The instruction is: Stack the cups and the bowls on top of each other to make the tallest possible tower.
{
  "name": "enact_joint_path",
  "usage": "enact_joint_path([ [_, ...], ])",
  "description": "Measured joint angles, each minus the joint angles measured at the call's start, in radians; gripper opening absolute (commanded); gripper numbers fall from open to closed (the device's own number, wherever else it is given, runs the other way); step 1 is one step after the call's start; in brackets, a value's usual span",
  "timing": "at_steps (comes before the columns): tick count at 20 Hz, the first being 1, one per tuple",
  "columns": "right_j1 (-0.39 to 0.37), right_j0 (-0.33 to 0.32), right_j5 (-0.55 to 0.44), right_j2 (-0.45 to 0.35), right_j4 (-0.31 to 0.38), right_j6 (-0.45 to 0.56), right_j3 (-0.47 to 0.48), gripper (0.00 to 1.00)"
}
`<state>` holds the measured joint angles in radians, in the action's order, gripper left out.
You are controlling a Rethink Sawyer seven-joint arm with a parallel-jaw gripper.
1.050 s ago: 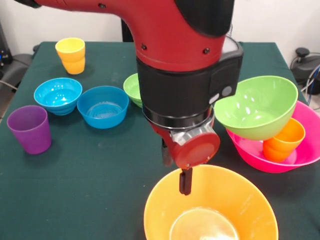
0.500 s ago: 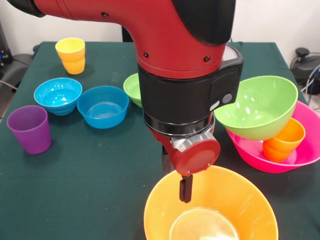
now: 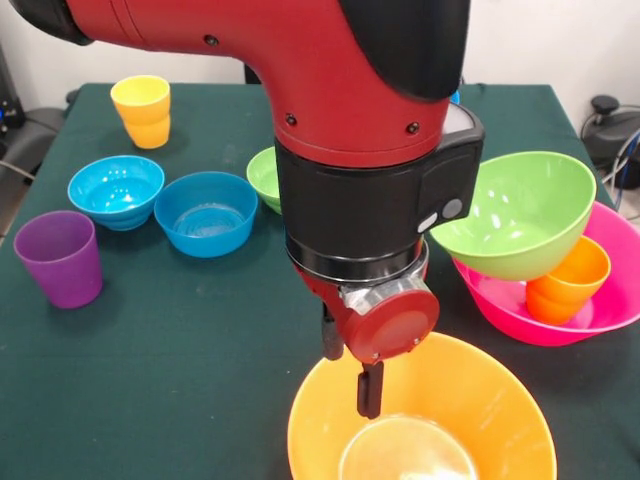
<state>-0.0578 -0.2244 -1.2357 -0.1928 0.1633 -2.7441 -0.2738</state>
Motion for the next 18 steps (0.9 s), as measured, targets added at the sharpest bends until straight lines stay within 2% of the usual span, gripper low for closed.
enact_joint_path([
  [11, 0.036, 0.0, 0.0, 0.0, -0.001, 0.0, 0.016, 1.0],
  [18, 0.017, -0.001, -0.018, 0.0, -0.02, 0.0, 0.016, 1.0],
])
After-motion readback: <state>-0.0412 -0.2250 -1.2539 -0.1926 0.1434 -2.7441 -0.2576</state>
